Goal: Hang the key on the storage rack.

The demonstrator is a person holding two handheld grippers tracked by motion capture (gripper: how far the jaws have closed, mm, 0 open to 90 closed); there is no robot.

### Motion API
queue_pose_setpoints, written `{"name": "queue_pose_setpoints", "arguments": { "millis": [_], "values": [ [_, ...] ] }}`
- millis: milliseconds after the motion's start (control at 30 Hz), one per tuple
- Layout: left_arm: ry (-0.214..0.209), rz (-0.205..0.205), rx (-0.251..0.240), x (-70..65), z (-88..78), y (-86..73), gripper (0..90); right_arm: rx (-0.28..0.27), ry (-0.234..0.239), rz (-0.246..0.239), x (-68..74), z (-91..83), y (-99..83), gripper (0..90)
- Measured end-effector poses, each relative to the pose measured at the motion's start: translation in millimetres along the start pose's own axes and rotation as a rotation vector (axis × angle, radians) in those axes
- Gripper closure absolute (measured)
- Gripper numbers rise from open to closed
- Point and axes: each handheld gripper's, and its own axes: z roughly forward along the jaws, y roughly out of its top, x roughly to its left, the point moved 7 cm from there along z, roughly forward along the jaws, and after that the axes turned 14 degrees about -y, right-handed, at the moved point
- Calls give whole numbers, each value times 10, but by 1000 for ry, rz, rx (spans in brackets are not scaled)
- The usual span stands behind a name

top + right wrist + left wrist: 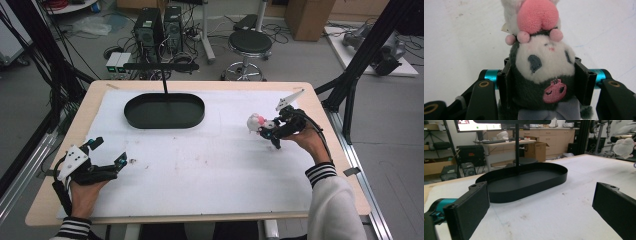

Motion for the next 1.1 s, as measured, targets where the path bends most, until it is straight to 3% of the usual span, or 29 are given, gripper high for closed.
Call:
{"name": "queue_pose_setpoints", "arguments": {
  "millis": [200, 367, 500, 667, 800, 933, 1100],
  "values": [
    [-68, 17, 24, -10, 134, 172, 17, -68, 15, -16, 110, -120, 101, 437],
    [-157, 45, 47, -73, 292, 364, 17, -100, 20, -39, 177, -172, 148, 436],
    [-255, 40, 61, -131, 420, 476, 17, -123, 28, -62, 251, -226, 191, 436],
    [-362, 48, 119, -211, 597, 554, 17, -156, 44, -105, 379, -286, 309, 436],
    [-396, 49, 146, -249, 705, 633, 17, -192, 65, -149, 519, -331, 476, 436],
    [-443, 40, 183, -293, 820, 695, 17, -219, 82, -171, 618, -339, 584, 436],
    [-484, 59, 223, -349, 949, 748, 17, -227, 94, -182, 699, -315, 638, 436]
  ]
}}
